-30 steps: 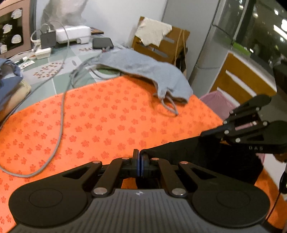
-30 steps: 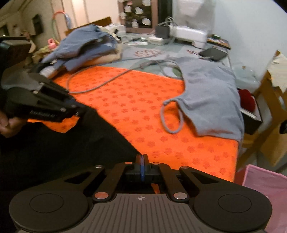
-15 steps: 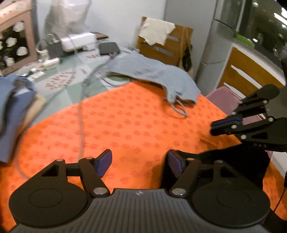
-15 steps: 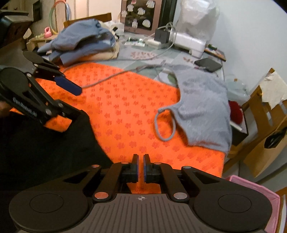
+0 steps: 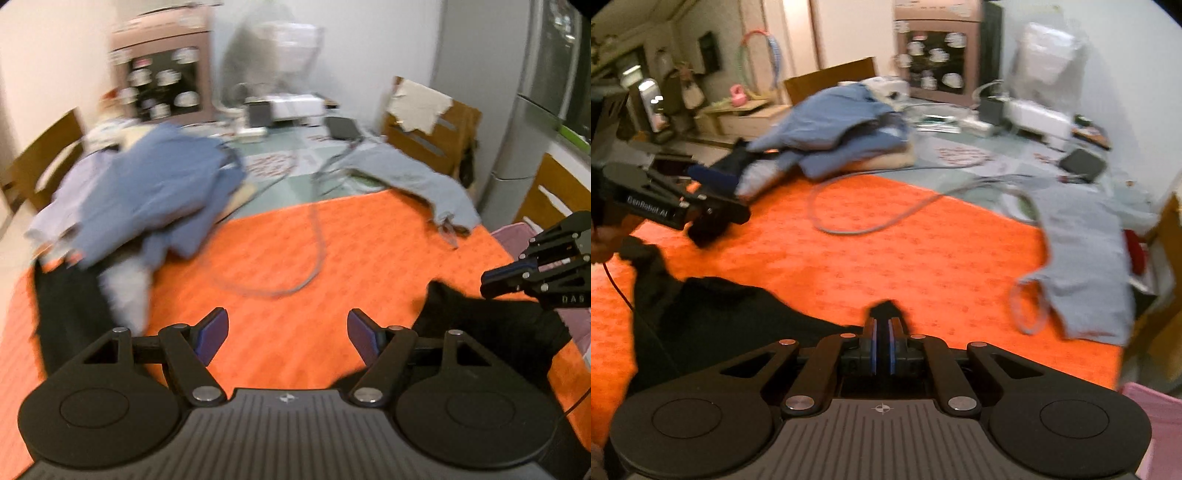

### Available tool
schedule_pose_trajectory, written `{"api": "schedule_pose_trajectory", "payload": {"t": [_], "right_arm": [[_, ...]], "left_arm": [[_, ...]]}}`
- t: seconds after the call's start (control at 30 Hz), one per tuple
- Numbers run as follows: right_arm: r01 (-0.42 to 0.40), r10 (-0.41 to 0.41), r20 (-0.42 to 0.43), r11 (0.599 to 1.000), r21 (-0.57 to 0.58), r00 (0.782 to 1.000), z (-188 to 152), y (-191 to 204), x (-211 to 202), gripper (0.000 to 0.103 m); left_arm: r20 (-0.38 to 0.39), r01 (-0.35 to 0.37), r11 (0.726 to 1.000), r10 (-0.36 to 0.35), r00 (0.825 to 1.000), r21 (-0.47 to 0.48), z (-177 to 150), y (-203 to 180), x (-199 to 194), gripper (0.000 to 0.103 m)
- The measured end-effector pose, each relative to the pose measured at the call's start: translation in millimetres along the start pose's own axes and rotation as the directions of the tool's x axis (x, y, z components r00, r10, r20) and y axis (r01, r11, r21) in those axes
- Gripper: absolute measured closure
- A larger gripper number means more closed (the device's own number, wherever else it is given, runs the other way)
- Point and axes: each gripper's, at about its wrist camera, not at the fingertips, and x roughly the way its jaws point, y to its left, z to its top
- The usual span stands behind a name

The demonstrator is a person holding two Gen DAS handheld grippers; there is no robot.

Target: Fold clothes

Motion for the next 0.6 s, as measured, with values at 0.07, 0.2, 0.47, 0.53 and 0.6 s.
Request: {"api": "schedule_pose_trajectory", "payload": {"t": [0.07,0.2,0.47,0.53,0.6], "right_arm": [[-0.044,0.044,-0.01,0.999,-0.002,0.999,3.3,10.6,7.3,0.094],[-0.137,0.137,-0.036,0.991,-0.002,0.99,10.2,32.5,25.1,0.093],[-0.296,0.297,-0.107,0.955,0.027,0.949,17.5,73.0,72.1,0.079],[-0.306,0.31,-0.126,0.951,0.051,0.942,19.5,79.9,87.9,0.079],[-0.31,0.318,-0.14,0.948,0.076,0.938,21.5,84.9,101.0,0.078]], "left_arm": [[-0.011,-0.027,1.0,0.027,1.0,-0.012,-16.4,7.9,-14.0,0.027],[-0.035,-0.074,0.997,0.074,0.997,-0.016,-53.7,21.2,-39.3,0.027],[-0.102,-0.201,0.978,0.206,0.973,0.058,-112.9,36.9,-44.3,0.036],[-0.119,-0.221,0.974,0.226,0.967,0.055,-121.1,44.4,-39.5,0.037],[-0.128,-0.239,0.97,0.242,0.962,0.04,-126.9,53.2,-34.5,0.037]]}}
